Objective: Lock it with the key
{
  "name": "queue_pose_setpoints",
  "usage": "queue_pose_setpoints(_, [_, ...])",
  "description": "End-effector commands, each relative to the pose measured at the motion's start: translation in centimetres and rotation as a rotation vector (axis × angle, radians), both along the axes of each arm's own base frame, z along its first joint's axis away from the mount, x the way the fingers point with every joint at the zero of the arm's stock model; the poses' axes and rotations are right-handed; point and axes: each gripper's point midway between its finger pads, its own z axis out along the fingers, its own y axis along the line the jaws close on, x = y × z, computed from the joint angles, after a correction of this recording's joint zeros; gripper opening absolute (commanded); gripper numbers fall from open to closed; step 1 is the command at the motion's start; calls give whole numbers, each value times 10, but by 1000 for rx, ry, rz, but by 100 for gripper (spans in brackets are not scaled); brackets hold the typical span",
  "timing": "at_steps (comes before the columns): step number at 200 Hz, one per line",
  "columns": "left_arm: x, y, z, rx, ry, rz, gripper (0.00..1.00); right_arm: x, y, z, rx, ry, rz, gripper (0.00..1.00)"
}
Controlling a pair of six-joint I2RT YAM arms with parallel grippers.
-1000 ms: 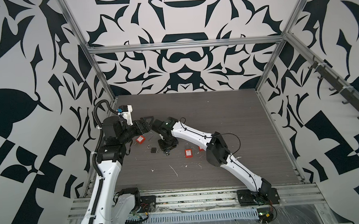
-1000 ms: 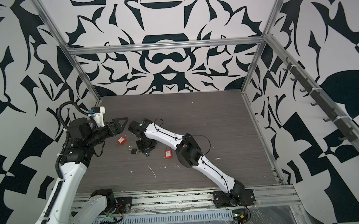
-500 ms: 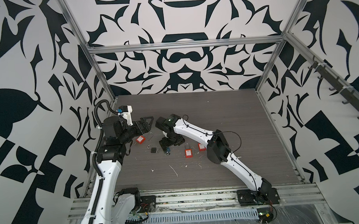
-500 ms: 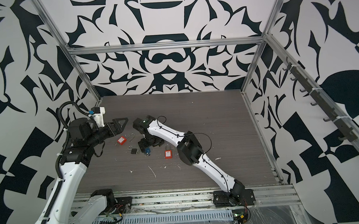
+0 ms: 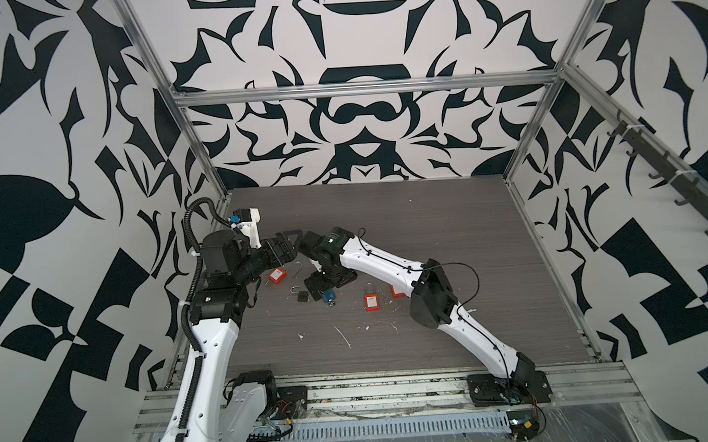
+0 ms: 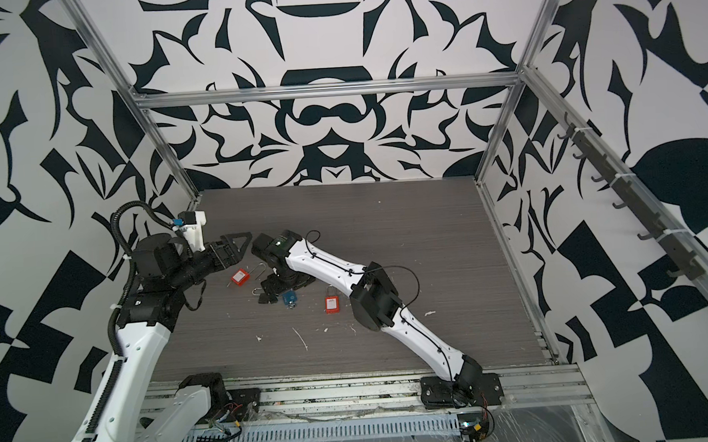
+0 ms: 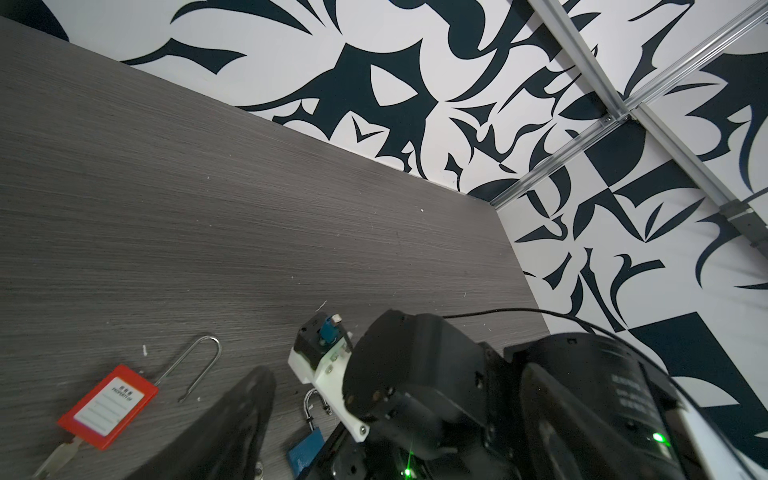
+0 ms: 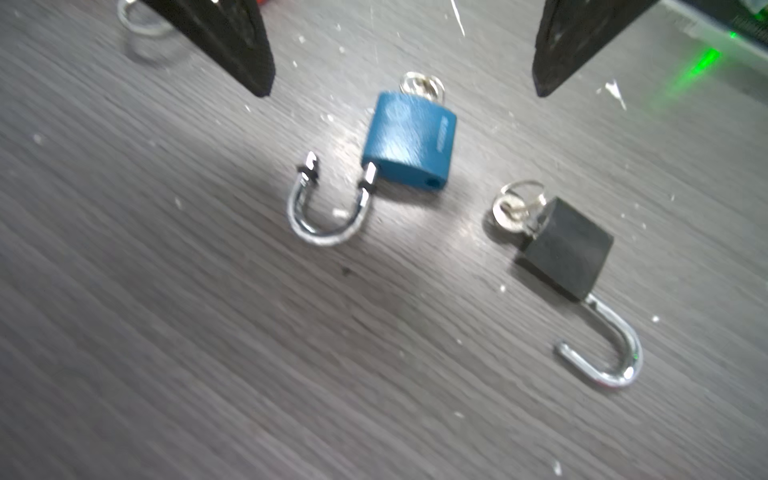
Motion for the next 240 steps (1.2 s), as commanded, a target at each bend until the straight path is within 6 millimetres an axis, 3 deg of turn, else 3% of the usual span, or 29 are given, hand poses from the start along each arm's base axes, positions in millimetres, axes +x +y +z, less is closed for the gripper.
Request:
queue_pose_setpoints(1, [-4,2,5,-6,-3,12,95,4,-7,7,-38,-27,-12,99])
queue_pose_setpoints(85, [-4,3,1,-10,4,19,95,11,-23,-10,-138,-48,-67,83])
queue_pose_setpoints(152, [-3,3,-1,-7,8,19,95,16,-32,2,-164,-92,-51,77])
queue_pose_setpoints(182, [-2,3,-3,-7,11,20,95,10,-23,7,-108,-69,8,75])
queue_pose_setpoints(196, [-3,3,-1,-6,7,24,95,10,-19,15,-81,-75,22,68])
queue_pose_setpoints(199, [-2,4,0,-4,4,25,95,7,-23,7,-103,-61,25,66])
queue_pose_setpoints(240, [0,5,1,-10,5,33,95,1,-18,0,-96,-37,48,62])
